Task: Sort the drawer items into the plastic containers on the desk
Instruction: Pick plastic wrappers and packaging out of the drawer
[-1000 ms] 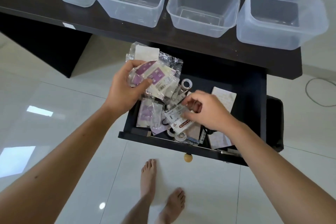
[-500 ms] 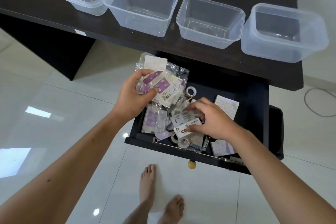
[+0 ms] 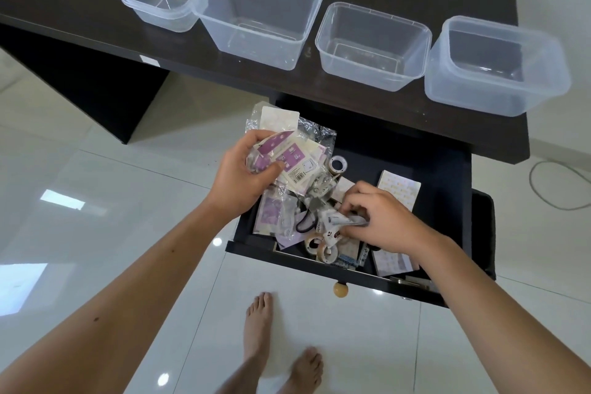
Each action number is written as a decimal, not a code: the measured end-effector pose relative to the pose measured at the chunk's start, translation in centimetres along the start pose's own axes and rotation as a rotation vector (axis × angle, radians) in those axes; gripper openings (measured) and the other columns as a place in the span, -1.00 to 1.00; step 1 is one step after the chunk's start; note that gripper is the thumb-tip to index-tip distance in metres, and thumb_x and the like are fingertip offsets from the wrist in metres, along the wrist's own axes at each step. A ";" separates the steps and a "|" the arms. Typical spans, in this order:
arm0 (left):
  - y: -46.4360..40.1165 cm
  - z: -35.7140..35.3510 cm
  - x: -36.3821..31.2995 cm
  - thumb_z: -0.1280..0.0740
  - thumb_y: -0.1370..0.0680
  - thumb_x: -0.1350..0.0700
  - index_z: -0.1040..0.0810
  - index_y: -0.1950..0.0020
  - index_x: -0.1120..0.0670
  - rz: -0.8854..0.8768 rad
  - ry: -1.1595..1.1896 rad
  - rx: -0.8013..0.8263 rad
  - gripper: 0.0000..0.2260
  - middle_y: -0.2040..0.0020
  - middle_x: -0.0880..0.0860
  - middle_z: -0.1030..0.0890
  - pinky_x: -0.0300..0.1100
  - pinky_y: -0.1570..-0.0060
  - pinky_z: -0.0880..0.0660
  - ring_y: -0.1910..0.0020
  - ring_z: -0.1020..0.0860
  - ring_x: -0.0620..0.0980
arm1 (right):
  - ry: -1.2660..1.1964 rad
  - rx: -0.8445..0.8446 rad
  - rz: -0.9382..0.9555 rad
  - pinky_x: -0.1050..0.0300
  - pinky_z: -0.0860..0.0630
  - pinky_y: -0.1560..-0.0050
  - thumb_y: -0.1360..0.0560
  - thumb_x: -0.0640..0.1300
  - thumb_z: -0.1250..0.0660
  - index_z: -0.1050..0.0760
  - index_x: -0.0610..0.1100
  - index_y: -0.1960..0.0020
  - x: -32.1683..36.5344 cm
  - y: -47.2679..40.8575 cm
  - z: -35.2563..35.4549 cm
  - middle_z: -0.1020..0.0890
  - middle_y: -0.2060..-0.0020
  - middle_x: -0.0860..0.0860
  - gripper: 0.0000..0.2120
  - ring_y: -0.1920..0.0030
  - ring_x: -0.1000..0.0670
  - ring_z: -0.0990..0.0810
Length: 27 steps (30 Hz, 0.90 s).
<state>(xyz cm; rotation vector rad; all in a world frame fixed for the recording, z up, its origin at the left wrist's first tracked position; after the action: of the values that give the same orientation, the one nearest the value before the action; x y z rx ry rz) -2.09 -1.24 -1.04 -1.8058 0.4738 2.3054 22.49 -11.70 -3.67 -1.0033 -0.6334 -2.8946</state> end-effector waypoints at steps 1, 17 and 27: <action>0.0 0.0 0.0 -0.46 -0.59 0.29 -0.53 -0.30 0.09 0.003 0.000 0.000 -0.69 -0.09 -0.06 -0.71 0.06 0.12 -0.73 -0.05 -0.74 -0.03 | -0.037 -0.034 -0.003 0.25 -0.40 0.04 -0.45 -0.08 -0.62 -0.59 0.12 0.04 0.1 0.7 0.6 -0.54 0.00 0.24 -0.76 0.07 0.30 -0.53; 1.9 -4.7 -1.2 -0.37 -0.64 0.20 -0.56 -0.29 0.02 0.106 0.358 0.224 -0.77 -0.10 0.10 -0.73 -0.25 0.24 -0.65 0.05 -0.76 -0.01 | -0.482 -0.332 -0.048 0.05 -0.70 -0.07 -0.47 -0.14 -0.61 -0.64 0.18 -0.23 3.1 1.6 4.1 -0.71 -0.09 0.16 -0.60 -0.07 0.09 -0.72; -0.2 0.5 0.1 -0.56 -0.47 0.33 -0.59 -0.18 -0.01 0.072 0.191 0.008 -0.62 -0.05 -0.06 -0.74 -0.21 0.14 -0.69 -0.05 -0.75 -0.05 | -0.551 -0.344 -0.034 0.18 -0.63 -0.01 -0.54 -0.12 -0.55 -0.50 0.06 -0.35 3.3 -1.2 1.2 -0.66 -0.04 0.07 -0.56 0.00 0.05 -0.69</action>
<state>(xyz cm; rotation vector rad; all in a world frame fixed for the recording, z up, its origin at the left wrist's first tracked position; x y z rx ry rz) -2.55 -0.90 -1.04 -2.0475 0.5837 2.1818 20.43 -9.77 -1.30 -1.8787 -0.1442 -2.8042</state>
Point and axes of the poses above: each hand's wrist, its own y-axis away from the middle knuckle, its own z-axis out of the back of the hand, x = y × z, the point moved 4 cm from there along -y, towards the middle knuckle
